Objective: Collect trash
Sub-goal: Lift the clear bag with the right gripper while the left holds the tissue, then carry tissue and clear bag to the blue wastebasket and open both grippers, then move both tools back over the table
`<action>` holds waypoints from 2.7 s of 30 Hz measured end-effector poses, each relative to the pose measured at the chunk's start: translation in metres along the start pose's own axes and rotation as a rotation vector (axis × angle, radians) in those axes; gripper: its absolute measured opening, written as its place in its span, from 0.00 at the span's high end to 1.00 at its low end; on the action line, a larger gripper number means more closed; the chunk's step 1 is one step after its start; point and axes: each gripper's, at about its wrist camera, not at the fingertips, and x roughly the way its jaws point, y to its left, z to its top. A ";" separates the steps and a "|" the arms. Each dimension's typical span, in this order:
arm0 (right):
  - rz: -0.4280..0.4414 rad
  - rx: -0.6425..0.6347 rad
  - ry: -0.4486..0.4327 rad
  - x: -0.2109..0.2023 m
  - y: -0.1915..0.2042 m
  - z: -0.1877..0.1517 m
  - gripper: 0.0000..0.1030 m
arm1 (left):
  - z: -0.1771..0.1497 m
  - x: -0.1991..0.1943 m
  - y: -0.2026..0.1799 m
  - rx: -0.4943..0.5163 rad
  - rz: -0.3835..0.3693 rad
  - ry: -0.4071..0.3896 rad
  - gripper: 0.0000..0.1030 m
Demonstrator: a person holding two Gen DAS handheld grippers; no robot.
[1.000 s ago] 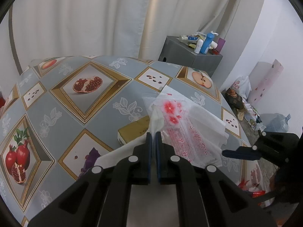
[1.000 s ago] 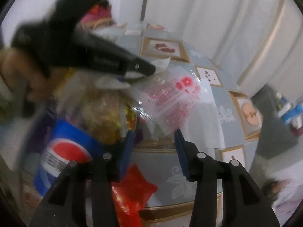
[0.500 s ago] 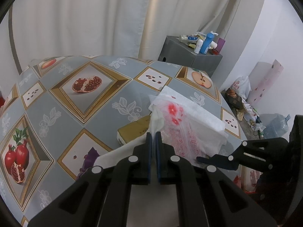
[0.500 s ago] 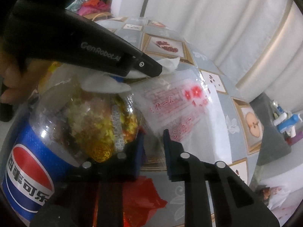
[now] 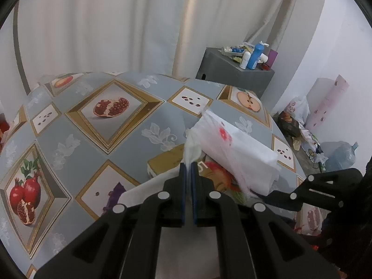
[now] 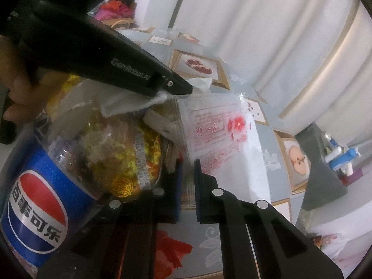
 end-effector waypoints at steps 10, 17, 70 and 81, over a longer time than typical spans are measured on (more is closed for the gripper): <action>-0.054 0.020 -0.072 -0.044 0.003 0.000 0.93 | -0.001 -0.039 0.001 0.006 0.037 -0.088 0.96; -0.081 0.062 -0.143 -0.083 0.003 0.005 0.94 | -0.003 -0.082 -0.001 0.003 0.048 -0.160 0.96; -0.296 1.333 0.118 -0.156 -0.093 -0.498 0.65 | -0.143 0.192 -0.522 0.468 -0.346 0.571 0.51; -0.339 1.396 0.082 -0.180 -0.078 -0.509 0.44 | -0.126 0.157 -0.511 0.459 -0.346 0.510 0.46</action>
